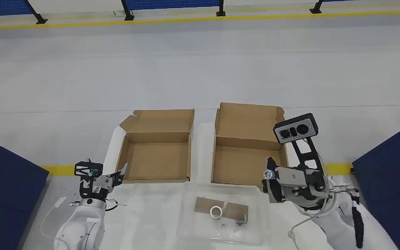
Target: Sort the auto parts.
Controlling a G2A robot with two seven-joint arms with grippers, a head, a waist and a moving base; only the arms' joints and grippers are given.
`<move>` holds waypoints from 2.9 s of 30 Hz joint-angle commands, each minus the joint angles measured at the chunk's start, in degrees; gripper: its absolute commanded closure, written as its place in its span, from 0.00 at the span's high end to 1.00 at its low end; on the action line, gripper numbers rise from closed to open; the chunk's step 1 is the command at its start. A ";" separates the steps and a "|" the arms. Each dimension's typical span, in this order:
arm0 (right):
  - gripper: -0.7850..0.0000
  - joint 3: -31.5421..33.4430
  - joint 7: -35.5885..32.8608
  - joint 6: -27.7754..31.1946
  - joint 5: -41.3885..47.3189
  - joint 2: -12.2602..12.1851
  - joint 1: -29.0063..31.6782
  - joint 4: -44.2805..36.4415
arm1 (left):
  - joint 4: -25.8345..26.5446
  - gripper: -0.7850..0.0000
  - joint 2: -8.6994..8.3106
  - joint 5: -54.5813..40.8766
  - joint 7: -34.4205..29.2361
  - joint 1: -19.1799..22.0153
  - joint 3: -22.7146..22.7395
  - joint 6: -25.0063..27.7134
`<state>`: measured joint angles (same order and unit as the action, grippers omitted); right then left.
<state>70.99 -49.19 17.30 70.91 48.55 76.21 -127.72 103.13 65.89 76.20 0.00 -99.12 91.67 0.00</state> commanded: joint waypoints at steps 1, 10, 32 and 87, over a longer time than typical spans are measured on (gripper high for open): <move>0.00 2.58 0.03 -1.18 -2.65 -0.22 1.39 0.26 | 0.00 1.00 0.00 0.00 0.00 0.00 0.00 0.00; 0.00 12.81 -3.10 -5.20 -14.74 -1.31 9.41 0.21 | 0.00 1.00 0.00 0.00 0.00 0.00 0.00 0.00; 0.00 22.88 -2.83 -32.21 -45.94 -3.35 8.26 -2.66 | 0.00 1.00 0.00 0.00 0.00 0.00 0.00 0.00; 0.00 -11.56 -18.16 -54.23 -101.59 -3.77 -20.84 19.98 | 0.00 1.00 0.00 0.00 0.00 0.00 0.00 0.00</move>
<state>60.37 -66.94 -37.12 -29.91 44.60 56.51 -109.21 103.13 65.89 76.20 0.00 -99.12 91.67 0.00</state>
